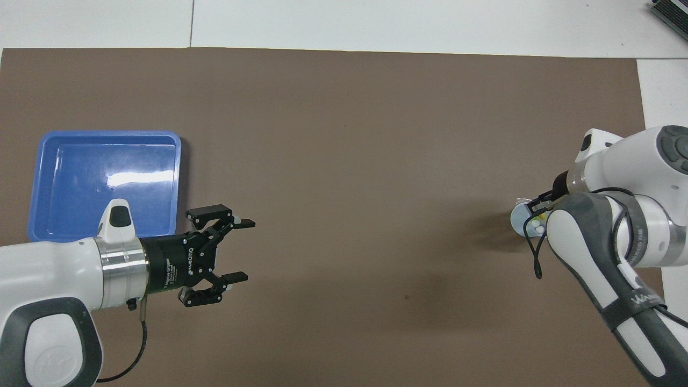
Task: Right arm passes pens to left for tray arrangement
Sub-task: 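Grasp the yellow pen in the cup with the right gripper while the left gripper advances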
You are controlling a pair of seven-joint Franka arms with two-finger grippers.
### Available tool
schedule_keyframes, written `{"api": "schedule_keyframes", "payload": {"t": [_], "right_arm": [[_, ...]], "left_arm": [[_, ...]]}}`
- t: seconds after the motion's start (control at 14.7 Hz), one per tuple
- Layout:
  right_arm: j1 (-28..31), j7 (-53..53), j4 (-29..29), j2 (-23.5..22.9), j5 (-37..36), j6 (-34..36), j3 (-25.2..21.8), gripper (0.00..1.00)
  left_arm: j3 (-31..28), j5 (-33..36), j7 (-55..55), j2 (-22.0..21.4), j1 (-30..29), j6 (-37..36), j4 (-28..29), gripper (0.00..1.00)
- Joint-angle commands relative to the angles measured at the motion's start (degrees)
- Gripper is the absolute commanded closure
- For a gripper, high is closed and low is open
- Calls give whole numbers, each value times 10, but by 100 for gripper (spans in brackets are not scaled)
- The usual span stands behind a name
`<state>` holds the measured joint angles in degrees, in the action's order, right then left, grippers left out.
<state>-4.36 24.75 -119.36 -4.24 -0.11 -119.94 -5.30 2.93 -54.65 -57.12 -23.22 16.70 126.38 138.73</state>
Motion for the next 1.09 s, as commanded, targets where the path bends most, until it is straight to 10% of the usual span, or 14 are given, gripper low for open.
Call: {"api": "schedule_keyframes", "payload": {"t": [0.0,0.2,1.02], "right_arm": [[4,-2,-20,12,3,-14,2,71],[8,10,-13,10,3,-3,2,100],[3,148,256,39,-23,317,29,100]], "left_arm": [[-6,-44,-12,-4,50,67,22,0],[-6,-77,-19,14,97,132,25,0],[-7,-83,-37,26,98,135,12,0]]}}
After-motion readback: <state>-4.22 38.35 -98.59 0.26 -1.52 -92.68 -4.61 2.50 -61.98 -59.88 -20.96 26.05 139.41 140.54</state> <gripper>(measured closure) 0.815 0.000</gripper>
